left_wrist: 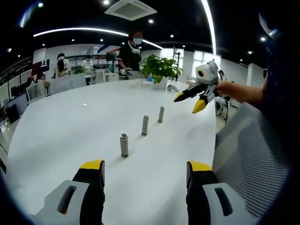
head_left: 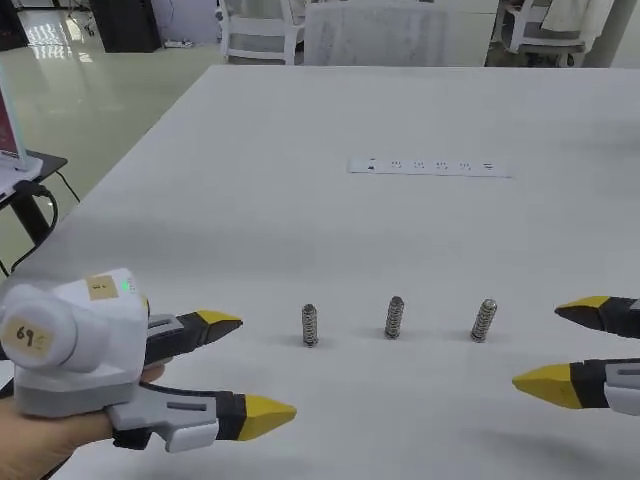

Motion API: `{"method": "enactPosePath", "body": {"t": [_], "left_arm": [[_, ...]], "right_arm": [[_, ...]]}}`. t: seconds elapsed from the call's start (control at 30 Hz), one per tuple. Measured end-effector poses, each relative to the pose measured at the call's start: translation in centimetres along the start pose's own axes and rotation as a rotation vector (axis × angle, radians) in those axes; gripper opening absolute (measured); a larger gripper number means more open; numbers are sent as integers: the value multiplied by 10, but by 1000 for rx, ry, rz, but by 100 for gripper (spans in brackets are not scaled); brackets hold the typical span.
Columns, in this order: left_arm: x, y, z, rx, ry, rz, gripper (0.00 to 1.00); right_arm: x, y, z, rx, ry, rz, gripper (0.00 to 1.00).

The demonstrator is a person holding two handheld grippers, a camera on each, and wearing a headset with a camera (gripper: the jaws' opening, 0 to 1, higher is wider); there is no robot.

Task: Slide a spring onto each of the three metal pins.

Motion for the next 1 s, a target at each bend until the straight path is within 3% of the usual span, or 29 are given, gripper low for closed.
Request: {"method": "enactPosePath", "body": {"t": [0.7, 1.0], "left_arm": [[1, 0, -2, 5, -6, 13, 77], [1, 2, -2, 14, -6, 23, 78]], "right_arm": [[-7, 1, 5, 2, -49, 22, 77], [-8, -2, 8, -2, -62, 32, 77]]}}
Point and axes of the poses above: the centre of the closed fingertips' face, and the gripper's own axes: z roughly backward along the fingers, y roughly to its left, x roughly out of its top, the point moved 1 cm from there along z, roughly backward along the fingers, and after that the axes turned 4 degrees about z, right-handed, at the moved point
